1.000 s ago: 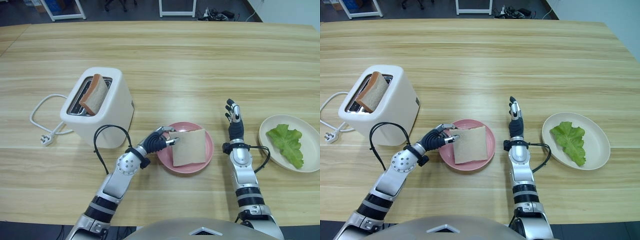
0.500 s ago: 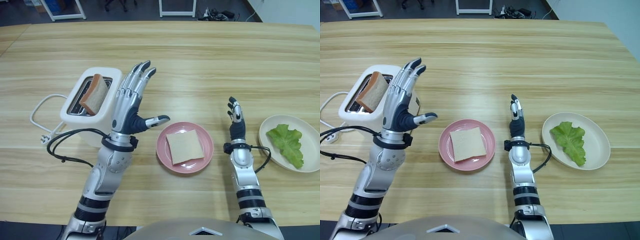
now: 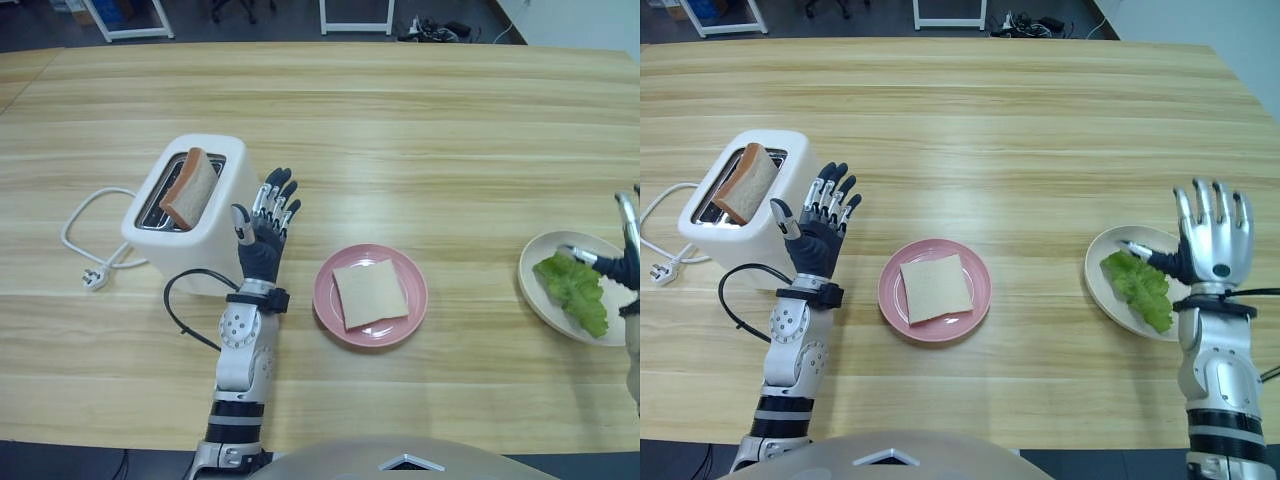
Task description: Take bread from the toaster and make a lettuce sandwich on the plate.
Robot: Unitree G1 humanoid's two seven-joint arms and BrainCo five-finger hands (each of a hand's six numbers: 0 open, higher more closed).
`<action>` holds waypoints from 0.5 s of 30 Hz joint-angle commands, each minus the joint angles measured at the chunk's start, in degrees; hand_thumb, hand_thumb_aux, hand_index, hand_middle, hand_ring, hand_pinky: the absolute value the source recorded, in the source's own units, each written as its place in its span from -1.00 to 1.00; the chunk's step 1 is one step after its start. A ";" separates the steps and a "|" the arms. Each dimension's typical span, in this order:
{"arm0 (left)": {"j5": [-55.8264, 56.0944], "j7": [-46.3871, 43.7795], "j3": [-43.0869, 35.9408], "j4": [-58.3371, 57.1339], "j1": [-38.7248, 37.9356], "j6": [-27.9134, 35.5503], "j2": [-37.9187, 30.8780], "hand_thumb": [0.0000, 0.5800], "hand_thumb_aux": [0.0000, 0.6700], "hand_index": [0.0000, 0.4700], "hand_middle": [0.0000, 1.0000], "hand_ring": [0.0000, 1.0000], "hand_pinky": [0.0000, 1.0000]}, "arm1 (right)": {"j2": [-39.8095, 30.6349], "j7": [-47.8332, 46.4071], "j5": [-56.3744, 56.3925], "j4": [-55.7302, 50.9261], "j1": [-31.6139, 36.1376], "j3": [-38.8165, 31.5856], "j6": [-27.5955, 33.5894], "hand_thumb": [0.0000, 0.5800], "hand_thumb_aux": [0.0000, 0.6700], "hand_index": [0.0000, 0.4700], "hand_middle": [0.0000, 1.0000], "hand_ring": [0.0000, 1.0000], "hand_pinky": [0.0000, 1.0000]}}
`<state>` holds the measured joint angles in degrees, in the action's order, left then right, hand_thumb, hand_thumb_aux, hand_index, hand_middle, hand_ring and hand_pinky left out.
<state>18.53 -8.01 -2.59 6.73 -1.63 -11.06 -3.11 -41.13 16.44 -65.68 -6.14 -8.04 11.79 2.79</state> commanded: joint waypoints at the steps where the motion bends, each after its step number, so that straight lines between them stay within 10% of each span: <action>1: -1.69 -0.03 0.47 0.46 -0.72 1.06 0.30 -1.00 -1.00 -1.00 -1.00 -1.00 -1.00 | -0.10 -3.98 -0.18 -0.76 -3.83 -3.84 2.80 -1.00 -1.00 -1.00 -1.00 -1.00 -1.00; 7: -3.59 -0.08 0.25 0.07 -1.26 1.28 0.81 -1.00 -1.00 -1.00 -1.00 -1.00 -1.00 | -0.84 -5.81 2.26 -9.08 -2.25 -9.17 3.22 -0.95 -0.98 -0.98 -1.00 -1.00 -1.00; 8: -3.74 -0.13 0.30 0.05 -1.32 1.32 0.90 -1.00 -1.00 -1.00 -1.00 -1.00 -1.00 | -0.95 -5.74 2.66 -10.38 -1.67 -9.95 3.21 0.21 -0.25 -0.25 -1.00 -1.00 -1.00; 9: -3.93 -0.12 0.36 0.05 -1.39 1.42 0.96 -1.00 -1.00 -1.00 -1.00 -1.00 -1.00 | -1.28 -6.01 3.24 -10.53 -1.54 -10.28 3.23 0.59 0.10 0.10 -1.00 -1.00 -1.00; 12: -4.24 -0.22 0.59 0.20 -1.58 1.63 1.01 -1.00 -1.00 -1.00 -1.00 -1.00 -1.00 | -2.19 -6.02 4.61 -9.82 -1.26 -10.66 3.82 0.99 0.84 0.84 -1.00 -1.00 -1.00; 15: -4.56 -0.28 0.98 0.35 -1.86 1.72 0.99 -1.00 -1.00 -1.00 -1.00 -1.00 -1.00 | -2.34 -5.02 5.59 -7.97 -1.06 -10.68 4.66 1.00 1.00 1.00 -1.00 -1.00 -1.00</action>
<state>14.55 -8.13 -1.91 6.91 -2.66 -10.20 -2.26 -42.98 11.29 -61.15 -15.35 -8.94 1.57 6.99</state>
